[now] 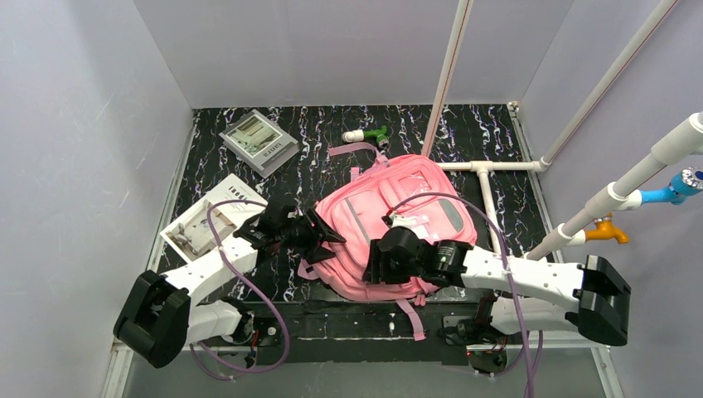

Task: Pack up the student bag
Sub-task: Zip the student bag at the center of the board.

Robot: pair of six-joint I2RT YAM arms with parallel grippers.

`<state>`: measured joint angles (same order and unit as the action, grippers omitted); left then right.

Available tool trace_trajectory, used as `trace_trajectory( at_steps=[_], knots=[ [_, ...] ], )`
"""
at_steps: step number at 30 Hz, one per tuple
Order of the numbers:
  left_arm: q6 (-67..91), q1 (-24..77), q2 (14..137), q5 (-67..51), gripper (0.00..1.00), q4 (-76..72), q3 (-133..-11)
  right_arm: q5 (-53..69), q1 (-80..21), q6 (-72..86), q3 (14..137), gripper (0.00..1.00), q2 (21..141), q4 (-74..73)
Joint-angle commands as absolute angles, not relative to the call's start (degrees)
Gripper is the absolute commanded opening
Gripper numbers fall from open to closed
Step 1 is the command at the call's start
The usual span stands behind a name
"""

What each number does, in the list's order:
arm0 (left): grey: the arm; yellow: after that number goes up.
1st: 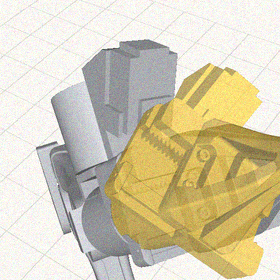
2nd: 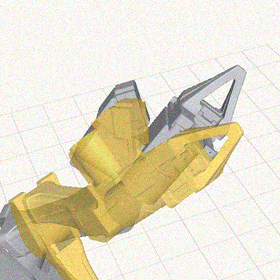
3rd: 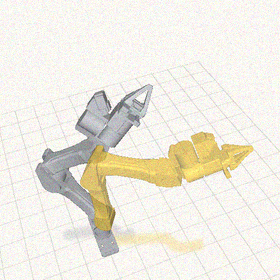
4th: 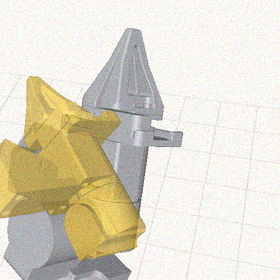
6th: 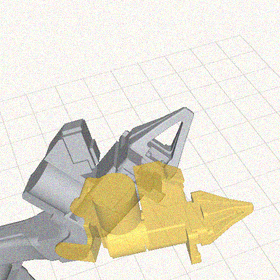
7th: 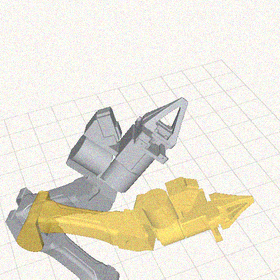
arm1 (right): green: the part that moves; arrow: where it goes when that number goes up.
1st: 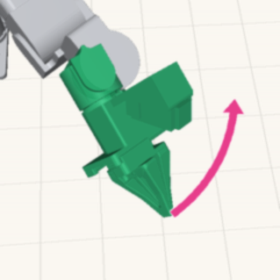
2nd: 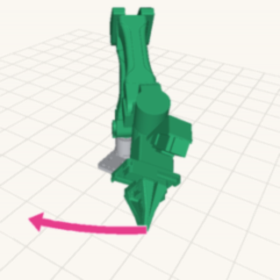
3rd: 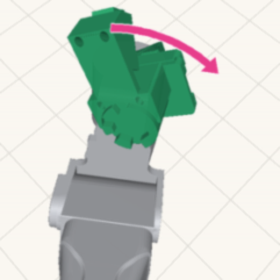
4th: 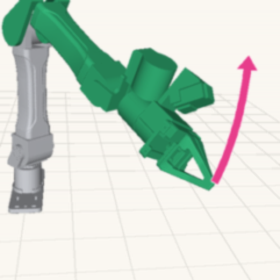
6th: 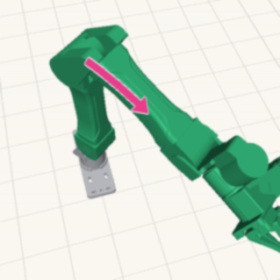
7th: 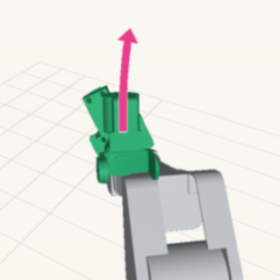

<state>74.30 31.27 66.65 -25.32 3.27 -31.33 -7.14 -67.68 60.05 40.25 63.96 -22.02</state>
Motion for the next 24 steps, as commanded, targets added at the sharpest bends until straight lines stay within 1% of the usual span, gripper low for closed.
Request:
trace_trajectory(
  at_steps=[1, 3, 4, 6, 7, 10, 14, 19, 23, 24],
  knots=[
    [74.09, 31.55, 64.84, -25.3, 0.54, 2.8, -29.18, -24.21, -73.45, 50.08, 45.36, 0.53, 71.14, -23.87],
    [74.04, 31.55, 65.47, -25.21, 0.54, 1.9, -28.74, -29.15, -76.5, 50.87, 46.94, 0.51, 73.64, -26.4],
    [73.11, 31.55, 66.15, -24.71, 0.53, 2.49, -28.82, -31.26, -78.09, 51.13, 48.25, 0.51, 74.79, -28.09],
    [71.46, 31.55, 66.78, -23.08, 0.5, 3.67, -28.93, -36.23, -84.57, 52.37, 52.99, 0.52, 80.21, -33.63],
    [70.61, 31.55, 66.93, -22.46, 0.49, 4.44, -29.27, -37.7, -85.78, 53.7, 53.79, 0.54, 80.99, -35.36],
    [68.26, 31.55, 67.35, -21.28, 0.5, 7.22, -30.59, -39.46, -89.01, 56.93, 54.8, 0.58, 82.15, -38.01],
    [68.0, 31.55, 66.54, -21.53, 0.5, 7.69, -30.43, -39.21, -89.74, 59.58, 52.19, 0.58, 81.75, -35.7],
    [68.57, 31.6, 65.46, -22.52, 0.5, 8.2, -30.44, -44.78, -89.74, 59.65, 52.51, 0.51, 81.67, -37.33],
    [69.39, 31.68, 63.67, -22.33, 0.5, 8.66, -29.97, -46.03, -89.73, 57.83, 52.53, 0.39, 82.06, -34.7],
    [69.41, 31.65, 63.58, -22.37, 0.5, 9.06, -30.04, -45.7, -89.67, 57.74, 52.7, 0.38, 82.3, -34.76]
  ],
)
